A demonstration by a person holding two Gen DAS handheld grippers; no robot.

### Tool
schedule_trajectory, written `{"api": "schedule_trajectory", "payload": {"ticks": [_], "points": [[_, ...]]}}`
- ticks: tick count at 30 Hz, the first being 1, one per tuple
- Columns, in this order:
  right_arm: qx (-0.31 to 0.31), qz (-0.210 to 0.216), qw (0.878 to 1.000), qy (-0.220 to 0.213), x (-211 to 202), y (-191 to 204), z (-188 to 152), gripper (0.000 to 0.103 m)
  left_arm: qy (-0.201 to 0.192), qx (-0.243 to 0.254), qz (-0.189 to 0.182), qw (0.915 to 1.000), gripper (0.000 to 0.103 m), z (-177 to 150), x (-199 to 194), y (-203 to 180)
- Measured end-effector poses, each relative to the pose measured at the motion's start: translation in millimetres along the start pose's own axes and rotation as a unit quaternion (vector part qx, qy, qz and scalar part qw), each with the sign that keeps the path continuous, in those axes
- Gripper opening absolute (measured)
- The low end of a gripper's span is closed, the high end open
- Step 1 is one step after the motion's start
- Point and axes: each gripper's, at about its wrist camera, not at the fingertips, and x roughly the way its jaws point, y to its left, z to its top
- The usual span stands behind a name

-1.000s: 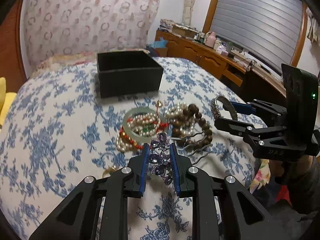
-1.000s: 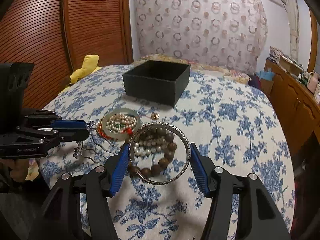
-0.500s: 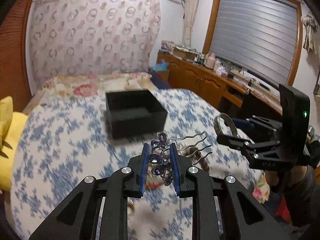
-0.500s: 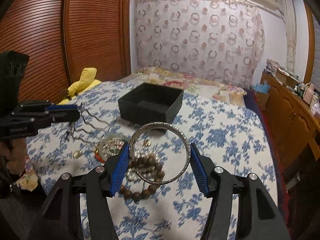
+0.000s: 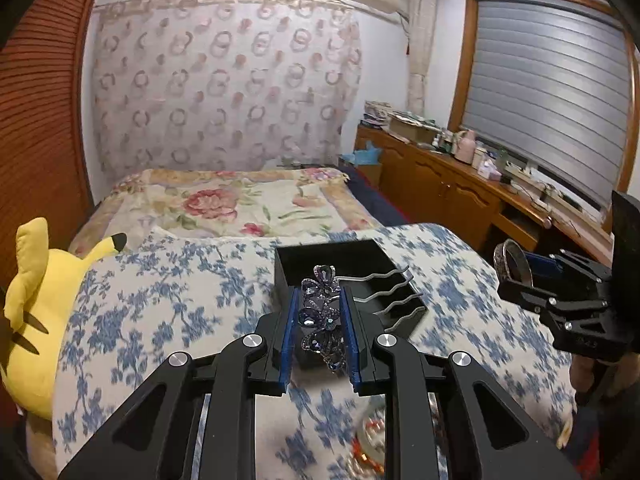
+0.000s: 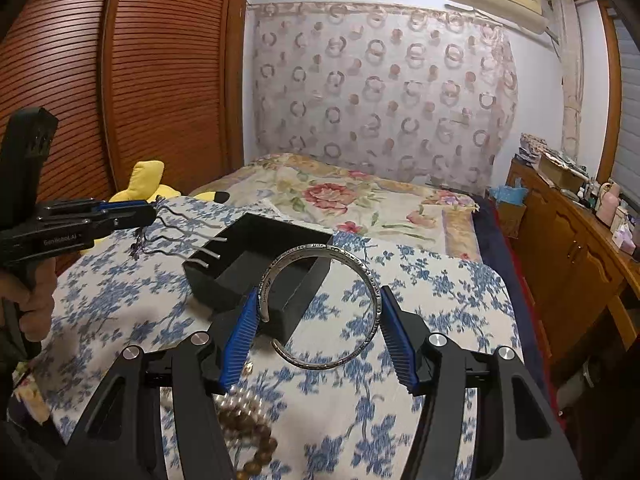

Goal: Organize jewelry
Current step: 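Carry hairpins and silver cuff into the black box and open both tools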

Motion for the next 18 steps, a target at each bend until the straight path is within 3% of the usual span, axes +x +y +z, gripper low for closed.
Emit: {"api": "schedule_trajectory", "payload": {"ticks": [7,13,14,15,18], "points": [[-0.012,-0.003,1.000,0.020,34.2,4.5,9.1,0.062,0.016,-0.004,0.011,0.9998,0.019,10.9,35.1,2.9],[-0.017,0.000,0.999,0.036,57.8,11.9,13.3,0.062,0.052,0.001,0.018,0.9985,0.020,6.5,68.4,0.4],[-0.018,0.001,0.999,0.037,61.0,12.1,14.4,0.062,0.050,-0.001,0.021,0.9985,0.025,6.3,69.4,0.7],[-0.019,0.002,0.999,0.038,63.0,13.2,15.1,0.062,0.047,-0.003,0.021,0.9987,0.038,6.5,69.1,1.7],[-0.022,0.008,0.999,0.041,69.1,16.2,17.6,0.062,0.040,-0.007,0.023,0.9989,0.041,8.1,66.7,4.6]]}}
